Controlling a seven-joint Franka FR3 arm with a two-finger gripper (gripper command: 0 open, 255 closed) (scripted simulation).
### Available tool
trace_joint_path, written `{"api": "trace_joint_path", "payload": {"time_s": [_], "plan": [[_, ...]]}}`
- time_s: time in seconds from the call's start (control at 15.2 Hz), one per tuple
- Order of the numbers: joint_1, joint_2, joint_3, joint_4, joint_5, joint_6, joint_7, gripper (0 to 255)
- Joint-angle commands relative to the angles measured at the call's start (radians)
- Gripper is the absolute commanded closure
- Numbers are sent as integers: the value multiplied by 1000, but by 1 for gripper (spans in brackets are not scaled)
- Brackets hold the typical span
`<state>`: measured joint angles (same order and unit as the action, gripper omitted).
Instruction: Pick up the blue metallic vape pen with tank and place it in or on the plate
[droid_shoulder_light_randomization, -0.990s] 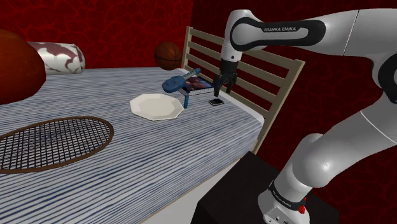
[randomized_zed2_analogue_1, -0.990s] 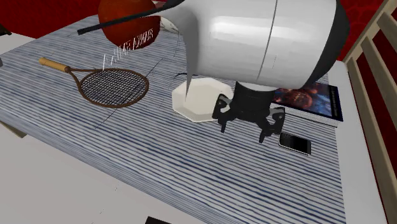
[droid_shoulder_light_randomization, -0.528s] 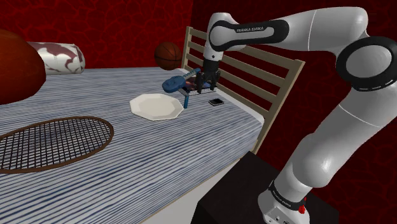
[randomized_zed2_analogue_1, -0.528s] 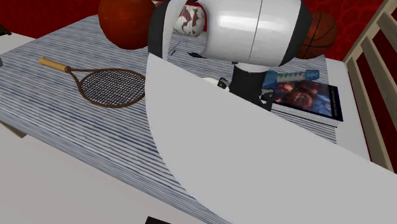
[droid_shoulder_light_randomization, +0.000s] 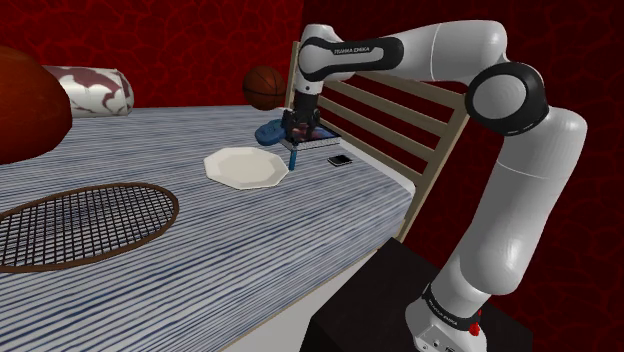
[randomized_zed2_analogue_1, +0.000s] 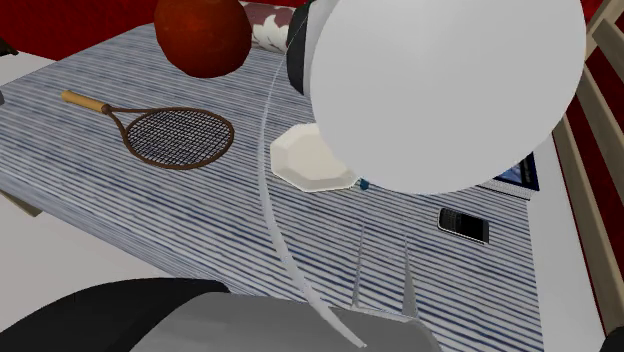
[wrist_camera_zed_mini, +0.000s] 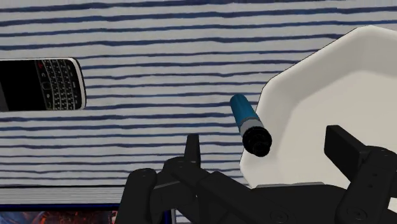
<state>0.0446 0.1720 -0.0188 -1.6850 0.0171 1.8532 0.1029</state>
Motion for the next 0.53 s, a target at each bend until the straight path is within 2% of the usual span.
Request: {"api": "trace_joint_path", "payload": {"time_s": [0.0, 0.46], "plan": [[0, 23, 0, 10, 1, 16, 0, 0], [1, 35, 1, -50, 2, 87, 0, 0]]}}
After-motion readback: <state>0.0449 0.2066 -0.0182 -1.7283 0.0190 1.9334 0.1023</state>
